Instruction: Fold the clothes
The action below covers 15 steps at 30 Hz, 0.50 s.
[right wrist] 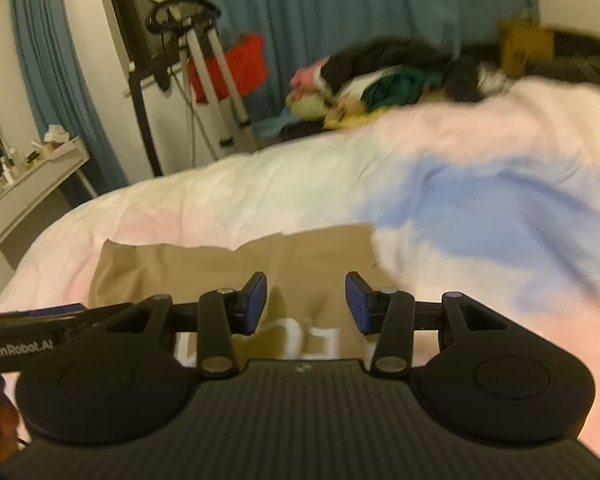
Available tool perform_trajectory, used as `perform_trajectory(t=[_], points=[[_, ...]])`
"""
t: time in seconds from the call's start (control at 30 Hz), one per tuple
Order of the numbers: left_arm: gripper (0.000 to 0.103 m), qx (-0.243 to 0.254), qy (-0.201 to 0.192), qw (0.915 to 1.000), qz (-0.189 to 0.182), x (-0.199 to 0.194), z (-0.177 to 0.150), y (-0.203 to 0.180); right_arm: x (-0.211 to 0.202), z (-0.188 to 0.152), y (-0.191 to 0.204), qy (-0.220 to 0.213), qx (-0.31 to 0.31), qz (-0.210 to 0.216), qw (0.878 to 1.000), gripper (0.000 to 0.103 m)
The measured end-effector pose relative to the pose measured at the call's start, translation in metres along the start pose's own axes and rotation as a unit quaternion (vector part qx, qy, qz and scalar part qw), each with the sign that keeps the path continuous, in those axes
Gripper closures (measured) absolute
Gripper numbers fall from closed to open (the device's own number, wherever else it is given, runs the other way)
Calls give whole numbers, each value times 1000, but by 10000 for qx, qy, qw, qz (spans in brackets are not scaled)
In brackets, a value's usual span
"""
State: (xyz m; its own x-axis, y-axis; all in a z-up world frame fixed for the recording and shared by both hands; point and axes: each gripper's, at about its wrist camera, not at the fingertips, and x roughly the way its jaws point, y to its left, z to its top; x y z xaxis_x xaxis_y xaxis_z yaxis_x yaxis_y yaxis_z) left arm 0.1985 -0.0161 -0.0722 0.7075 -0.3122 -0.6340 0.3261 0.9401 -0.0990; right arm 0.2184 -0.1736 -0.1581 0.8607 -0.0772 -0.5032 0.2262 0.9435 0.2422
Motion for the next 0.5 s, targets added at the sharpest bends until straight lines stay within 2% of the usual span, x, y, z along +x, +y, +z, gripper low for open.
perform_trajectory(t=[0.17, 0.33, 0.5], points=[[26, 1, 46, 9999, 100, -23, -10, 3, -33, -5, 1, -149, -309, -41, 9994, 56], [26, 58, 274, 9995, 173, -23, -22, 1, -45, -19, 5, -147, -235, 93, 9996, 58], [22, 276, 475, 9983, 211, -5, -25, -7, -23, -37, 15, 375, -484, 80, 9981, 59]])
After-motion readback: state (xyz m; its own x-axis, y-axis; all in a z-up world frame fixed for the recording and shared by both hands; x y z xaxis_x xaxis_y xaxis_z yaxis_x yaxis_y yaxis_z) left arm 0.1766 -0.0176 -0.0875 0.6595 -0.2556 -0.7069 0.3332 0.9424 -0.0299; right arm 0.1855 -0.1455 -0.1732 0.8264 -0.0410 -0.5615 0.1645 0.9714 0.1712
